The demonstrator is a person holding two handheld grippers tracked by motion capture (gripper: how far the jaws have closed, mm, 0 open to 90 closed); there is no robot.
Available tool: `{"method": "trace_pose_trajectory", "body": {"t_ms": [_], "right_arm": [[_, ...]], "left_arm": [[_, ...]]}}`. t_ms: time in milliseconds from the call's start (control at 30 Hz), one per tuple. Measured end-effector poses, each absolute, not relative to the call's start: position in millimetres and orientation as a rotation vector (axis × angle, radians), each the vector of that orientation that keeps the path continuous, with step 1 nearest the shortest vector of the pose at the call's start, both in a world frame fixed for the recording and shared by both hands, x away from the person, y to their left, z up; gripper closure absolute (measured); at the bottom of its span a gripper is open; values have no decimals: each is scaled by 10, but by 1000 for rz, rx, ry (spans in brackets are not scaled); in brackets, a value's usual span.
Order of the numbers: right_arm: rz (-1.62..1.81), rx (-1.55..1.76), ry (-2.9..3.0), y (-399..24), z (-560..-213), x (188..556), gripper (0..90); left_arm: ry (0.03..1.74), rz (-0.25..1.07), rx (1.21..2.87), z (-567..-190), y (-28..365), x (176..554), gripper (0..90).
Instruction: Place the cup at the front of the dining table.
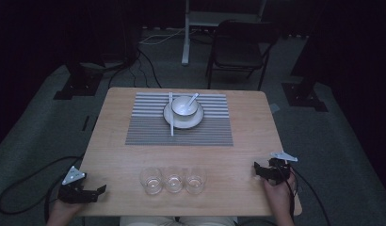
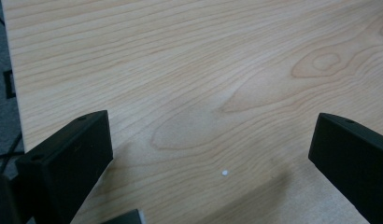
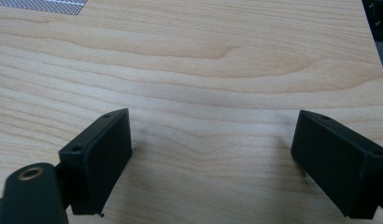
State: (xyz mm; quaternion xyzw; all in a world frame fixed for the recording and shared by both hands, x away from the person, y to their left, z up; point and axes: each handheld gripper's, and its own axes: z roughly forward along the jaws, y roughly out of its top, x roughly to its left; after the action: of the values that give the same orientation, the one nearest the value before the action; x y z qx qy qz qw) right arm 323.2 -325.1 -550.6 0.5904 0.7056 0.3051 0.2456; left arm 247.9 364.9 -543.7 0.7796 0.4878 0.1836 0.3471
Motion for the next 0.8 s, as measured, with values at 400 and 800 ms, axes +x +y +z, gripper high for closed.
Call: {"method": "trace_pose_trajectory", "body": {"t_ms": [400, 800], "right_arm": [[833, 1612, 1926, -3251, -5506, 3232, 118], [833, 1612, 1926, -3251, -5506, 3231, 117]], "left_arm": [[1236, 429, 2031, -5433, 3725, 2450, 0], [1185, 382, 2060, -5411, 3686, 2454, 0]]}}
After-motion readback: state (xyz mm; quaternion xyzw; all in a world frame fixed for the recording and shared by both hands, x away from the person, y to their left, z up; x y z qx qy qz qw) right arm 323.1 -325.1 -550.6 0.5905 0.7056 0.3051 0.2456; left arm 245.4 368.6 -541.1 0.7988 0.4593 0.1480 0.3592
